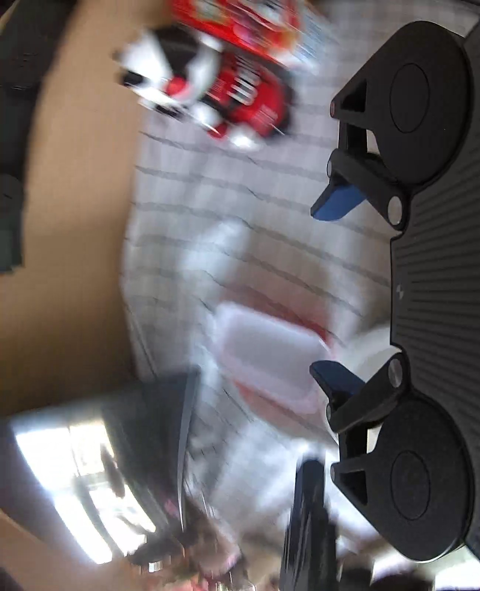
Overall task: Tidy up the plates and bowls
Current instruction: 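Open both grippers and move them to the red-rimmed white tray, then grasp the tray rim with both grippers and lift it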
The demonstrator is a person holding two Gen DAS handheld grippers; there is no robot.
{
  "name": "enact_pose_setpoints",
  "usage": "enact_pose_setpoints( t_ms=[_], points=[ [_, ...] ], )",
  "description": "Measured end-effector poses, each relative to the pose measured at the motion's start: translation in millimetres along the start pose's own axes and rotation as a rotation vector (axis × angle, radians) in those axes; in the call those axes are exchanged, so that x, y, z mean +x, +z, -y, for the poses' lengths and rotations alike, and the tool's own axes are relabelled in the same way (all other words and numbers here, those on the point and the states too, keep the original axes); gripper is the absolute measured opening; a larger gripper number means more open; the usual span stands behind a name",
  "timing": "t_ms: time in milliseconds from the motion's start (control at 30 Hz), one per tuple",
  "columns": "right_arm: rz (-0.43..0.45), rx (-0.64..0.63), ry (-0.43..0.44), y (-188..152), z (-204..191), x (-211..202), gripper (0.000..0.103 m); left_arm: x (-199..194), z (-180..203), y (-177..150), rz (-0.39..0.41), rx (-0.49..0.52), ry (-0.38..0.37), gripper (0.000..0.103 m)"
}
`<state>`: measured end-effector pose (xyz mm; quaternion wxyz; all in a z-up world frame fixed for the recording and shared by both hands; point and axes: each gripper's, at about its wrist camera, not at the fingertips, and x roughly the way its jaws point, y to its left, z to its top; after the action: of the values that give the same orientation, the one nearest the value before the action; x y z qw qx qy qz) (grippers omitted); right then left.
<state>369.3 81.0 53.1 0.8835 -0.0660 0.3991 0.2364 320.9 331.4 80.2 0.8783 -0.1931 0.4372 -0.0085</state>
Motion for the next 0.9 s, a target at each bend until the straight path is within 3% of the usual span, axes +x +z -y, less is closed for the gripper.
enact_pose_setpoints(
  t_ms=[100,233,333,467,533,600,667,767,900],
  points=[
    [-0.039,-0.006,-0.024,19.3,7.3,34.8,0.091,24.1,-16.4,19.9,-0.006,-0.034,0.057,0.025],
    [-0.157,-0.030,0.142,34.5,10.7,96.4,0.089,77.5,-39.7,32.6,-0.066,-0.121,0.137,0.025],
    [-0.217,0.010,0.220,35.0,9.4,144.4,0.069,112.2,-49.0,33.2,-0.089,-0.145,0.198,0.025],
    [-0.286,0.061,0.287,29.7,2.2,198.5,0.066,143.6,-55.8,33.0,-0.132,-0.147,0.281,0.025],
    [-0.324,0.077,0.331,23.2,-3.5,213.8,0.054,153.2,-58.9,33.1,-0.155,-0.147,0.291,0.025],
    [-0.308,0.066,0.352,20.9,-8.3,217.0,0.045,164.3,-59.0,32.2,-0.177,-0.131,0.289,0.025],
    [-0.319,0.045,0.374,23.3,-12.6,217.1,0.020,171.1,-54.8,34.0,-0.200,-0.114,0.264,0.025],
    [-0.259,0.031,0.347,27.1,-9.4,194.7,0.017,166.8,-31.6,39.8,-0.201,-0.031,0.219,0.025],
    [-0.127,0.026,0.307,37.5,6.5,140.1,0.017,135.9,6.0,51.0,-0.130,0.064,0.154,0.025]
  ],
)
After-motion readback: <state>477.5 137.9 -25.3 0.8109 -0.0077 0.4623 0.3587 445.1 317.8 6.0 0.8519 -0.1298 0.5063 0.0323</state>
